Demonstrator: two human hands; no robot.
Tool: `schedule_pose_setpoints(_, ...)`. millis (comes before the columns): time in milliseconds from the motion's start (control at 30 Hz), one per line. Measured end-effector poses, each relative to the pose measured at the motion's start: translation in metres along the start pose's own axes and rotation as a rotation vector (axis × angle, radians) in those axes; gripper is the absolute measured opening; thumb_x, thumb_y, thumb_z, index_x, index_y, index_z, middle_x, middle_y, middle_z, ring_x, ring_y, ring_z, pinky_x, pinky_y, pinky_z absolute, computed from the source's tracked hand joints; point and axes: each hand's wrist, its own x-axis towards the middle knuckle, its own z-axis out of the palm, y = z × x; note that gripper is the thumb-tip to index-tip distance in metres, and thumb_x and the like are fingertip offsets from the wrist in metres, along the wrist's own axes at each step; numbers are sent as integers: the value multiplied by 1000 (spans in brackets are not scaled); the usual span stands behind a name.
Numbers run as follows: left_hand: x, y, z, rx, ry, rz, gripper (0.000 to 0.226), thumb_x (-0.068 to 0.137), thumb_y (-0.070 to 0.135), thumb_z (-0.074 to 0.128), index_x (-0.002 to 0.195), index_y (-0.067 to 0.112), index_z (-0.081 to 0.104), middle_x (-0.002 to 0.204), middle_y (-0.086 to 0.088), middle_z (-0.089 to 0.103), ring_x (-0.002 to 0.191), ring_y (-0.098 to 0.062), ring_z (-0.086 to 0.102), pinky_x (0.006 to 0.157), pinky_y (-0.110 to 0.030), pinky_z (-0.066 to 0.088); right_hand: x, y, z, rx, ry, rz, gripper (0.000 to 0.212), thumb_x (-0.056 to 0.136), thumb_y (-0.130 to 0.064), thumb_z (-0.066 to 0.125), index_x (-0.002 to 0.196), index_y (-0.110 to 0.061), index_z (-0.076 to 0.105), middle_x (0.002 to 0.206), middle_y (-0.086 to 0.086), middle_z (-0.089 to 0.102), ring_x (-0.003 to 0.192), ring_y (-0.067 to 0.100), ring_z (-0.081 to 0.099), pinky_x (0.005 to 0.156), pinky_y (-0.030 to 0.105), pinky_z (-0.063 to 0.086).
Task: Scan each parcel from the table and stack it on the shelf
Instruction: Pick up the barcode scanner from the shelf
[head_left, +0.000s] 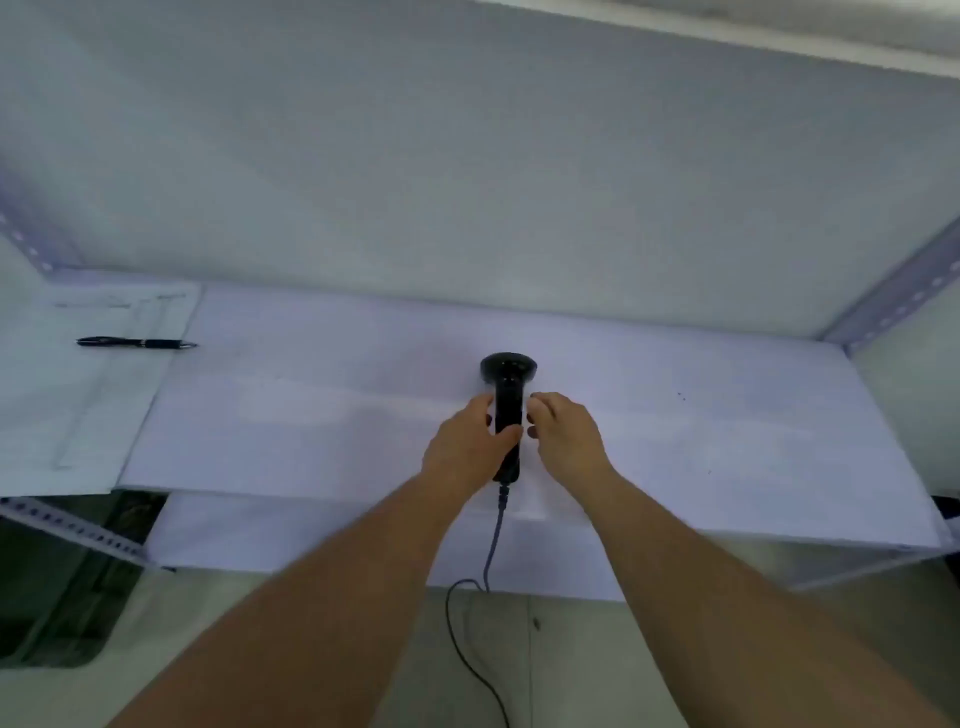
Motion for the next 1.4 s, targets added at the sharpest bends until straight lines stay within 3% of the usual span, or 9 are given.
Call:
schedule_pose_setpoints(200,10,0,7,-162,-30,-26,47,91,18,59,136,20,45,119,-8,64,93,-18,58,77,-25,44,2,4,6,198,1,44,28,101,-9,40,113,-3,64,111,20,67,100,34,65,91,52,52)
schedule_pose_setpoints(467,-43,27,-12,-170,-37,15,50,91,17,61,137,24,42,115,-4,67,98,-21,66,85,-31,52,-51,-18,-35,383,-12,95,30,100,-11,46,128,-7,56,111,12,67,92,22,67,83,36,56)
schedule_pose_setpoints(567,-78,47,-23,-178,-45,47,50,93,19,60,138,26,41,111,2,68,95,-16,67,89,-37,54,-80,-31,-59,442,9,106,49,96,-18,58,142,-14,42,108,12,67,92,21,68,77,28,55)
schedule_pose_setpoints(700,-130,79,-35,-194,-74,129,55,92,15,62,141,24,39,100,14,62,92,-8,64,85,-40,56,-121,-53,-93,502,46,71,85,87,-25,72,153,-30,20,99,10,68,98,23,67,93,39,54)
schedule_pose_setpoints(833,-173,106,-37,-213,-135,231,62,90,14,64,143,26,35,103,17,60,90,-2,62,85,-39,56,-161,-75,-126,644,96,6,94,84,-18,75,153,-39,14,114,-8,58,100,3,60,80,12,48)
schedule_pose_setpoints(933,-192,122,-35,-236,-160,321,61,91,15,64,139,37,33,105,17,61,83,2,62,83,-34,56,-185,-87,-145,742,195,-47,95,81,-10,77,151,-39,19,119,-16,54,103,-4,56,74,4,47)
schedule_pose_setpoints(1133,-219,159,-23,-187,-182,626,53,91,23,64,115,59,32,115,25,54,99,0,58,81,-27,53,-227,-98,-180,798,497,-174,79,74,-4,81,131,-39,40,121,-13,55,109,6,59,82,16,53)
schedule_pose_setpoints(1267,-233,187,-12,-123,-300,810,51,83,52,52,127,55,27,119,38,42,110,7,49,88,-21,46,-257,-94,-217,782,670,-235,76,70,1,83,122,-39,46,119,-14,57,109,12,61,95,40,54)
schedule_pose_setpoints(1400,-243,212,3,55,-430,999,66,92,39,56,132,58,6,135,25,39,122,-4,45,94,-28,46,-292,-81,-258,715,805,-279,76,70,4,82,120,-41,46,122,-11,55,111,15,60,92,44,56)
